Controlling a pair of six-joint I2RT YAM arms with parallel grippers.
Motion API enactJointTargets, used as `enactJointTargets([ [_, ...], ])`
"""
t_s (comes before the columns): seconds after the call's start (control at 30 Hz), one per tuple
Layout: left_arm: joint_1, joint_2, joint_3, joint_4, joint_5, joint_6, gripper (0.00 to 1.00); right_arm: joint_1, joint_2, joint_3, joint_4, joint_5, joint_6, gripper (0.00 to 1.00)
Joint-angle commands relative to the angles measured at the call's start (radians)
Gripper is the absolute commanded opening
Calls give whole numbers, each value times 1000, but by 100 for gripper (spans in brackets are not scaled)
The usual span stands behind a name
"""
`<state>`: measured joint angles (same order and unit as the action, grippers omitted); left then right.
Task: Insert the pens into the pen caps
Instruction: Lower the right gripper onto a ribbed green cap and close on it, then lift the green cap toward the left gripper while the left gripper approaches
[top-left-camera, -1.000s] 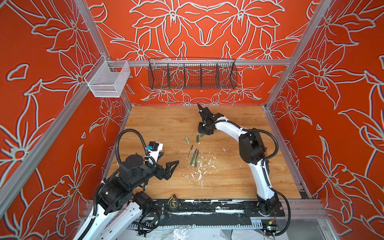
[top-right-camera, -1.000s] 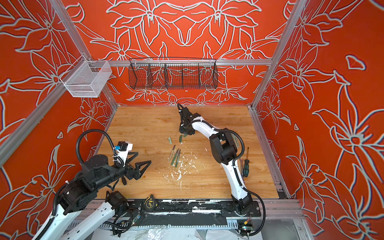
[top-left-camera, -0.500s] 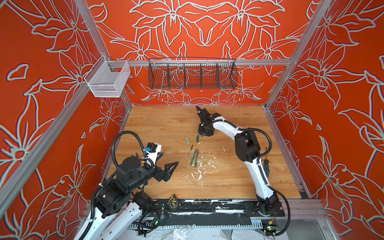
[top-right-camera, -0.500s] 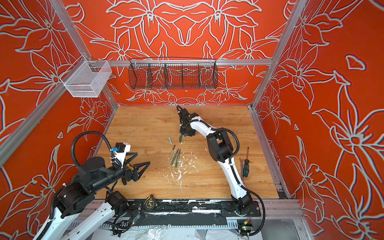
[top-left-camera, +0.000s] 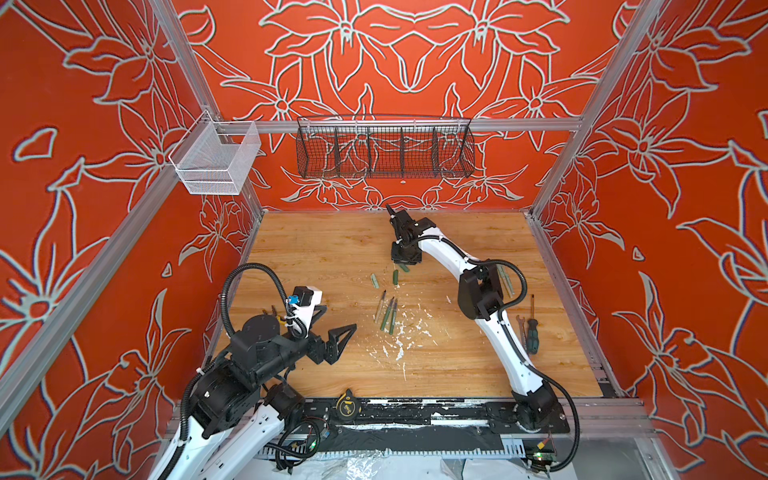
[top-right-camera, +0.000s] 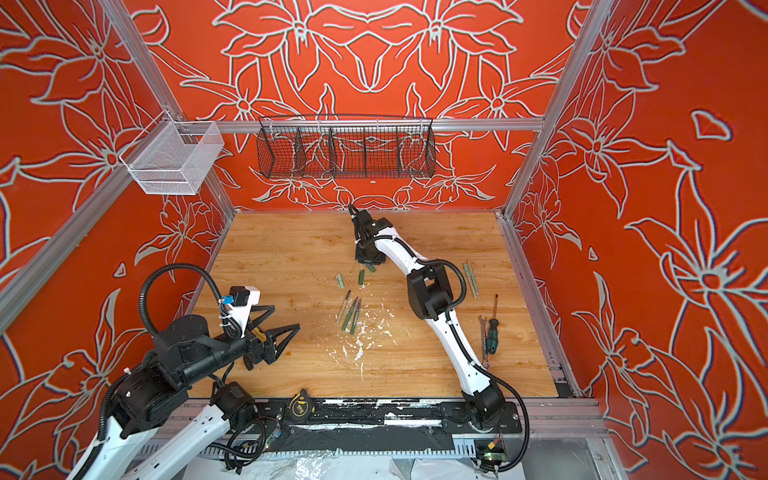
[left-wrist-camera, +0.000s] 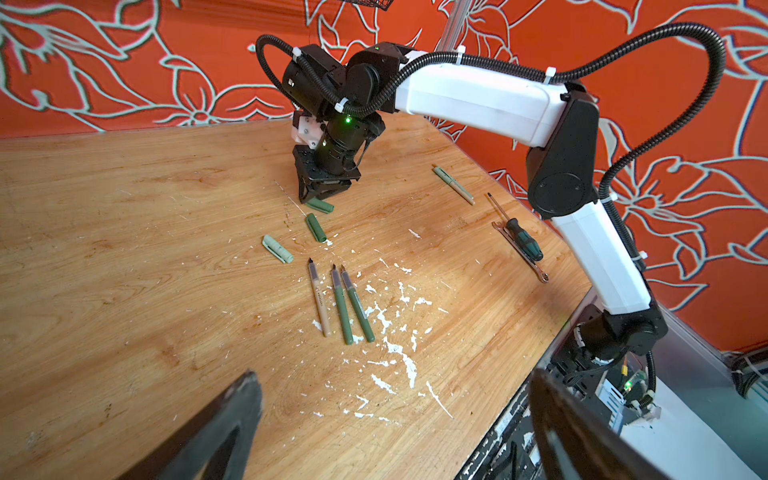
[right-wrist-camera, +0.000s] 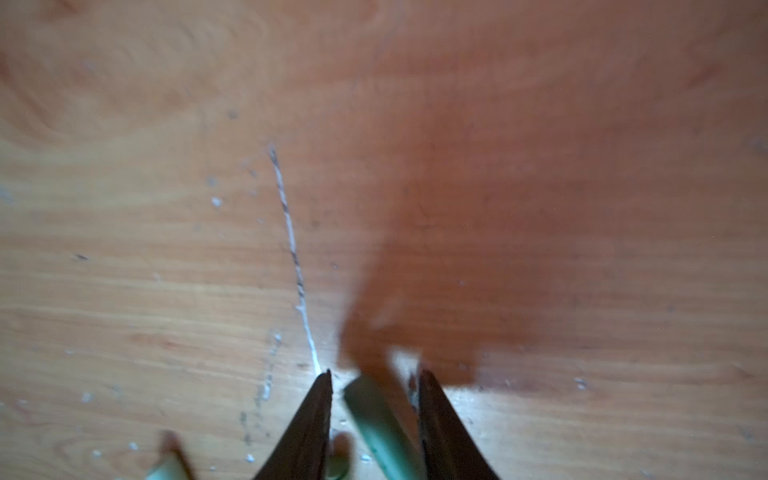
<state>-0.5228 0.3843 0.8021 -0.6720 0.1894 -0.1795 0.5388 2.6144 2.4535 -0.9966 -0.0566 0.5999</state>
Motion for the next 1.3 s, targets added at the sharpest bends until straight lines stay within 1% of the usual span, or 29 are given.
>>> enactJointTargets([
  [0.0, 0, -2, -8, 14, 19, 5, 97, 1, 17, 4, -114, 37, -39, 37],
  [0.1, 0, 1, -7, 18, 21, 5, 97, 2, 16, 8, -134, 74, -72, 36],
  [0.2, 0, 5, -7, 18, 23, 3, 97, 9, 24, 31, -170, 104, -134, 36],
  [0.3, 0, 5, -7, 20, 26, 1, 97, 20, 19, 20, -192, 135, -190, 37],
  [0.43, 0, 20, -9, 29, 46, -5, 97, 23, 10, -13, -186, 143, -229, 36],
  [0.53, 0, 53, -9, 43, 82, -22, 97, 24, 19, -4, -189, 143, -234, 33],
  [0.6, 0, 77, -13, 66, 113, -39, 97, 24, 23, 4, -192, 137, -226, 27],
  [0.7, 0, 98, -38, 127, 147, -76, 97, 28, 19, 2, -182, 117, -215, 23],
  [0.87, 0, 129, -71, 206, 174, -117, 97, 33, 3, -4, -177, 106, -205, 20],
  [1.0, 0, 165, -89, 252, 183, -152, 97, 34, -48, -60, -149, 99, -201, 19],
  [1.27, -3, 222, -196, 447, 239, -242, 97, 35, -178, -244, -73, 86, -200, 19],
])
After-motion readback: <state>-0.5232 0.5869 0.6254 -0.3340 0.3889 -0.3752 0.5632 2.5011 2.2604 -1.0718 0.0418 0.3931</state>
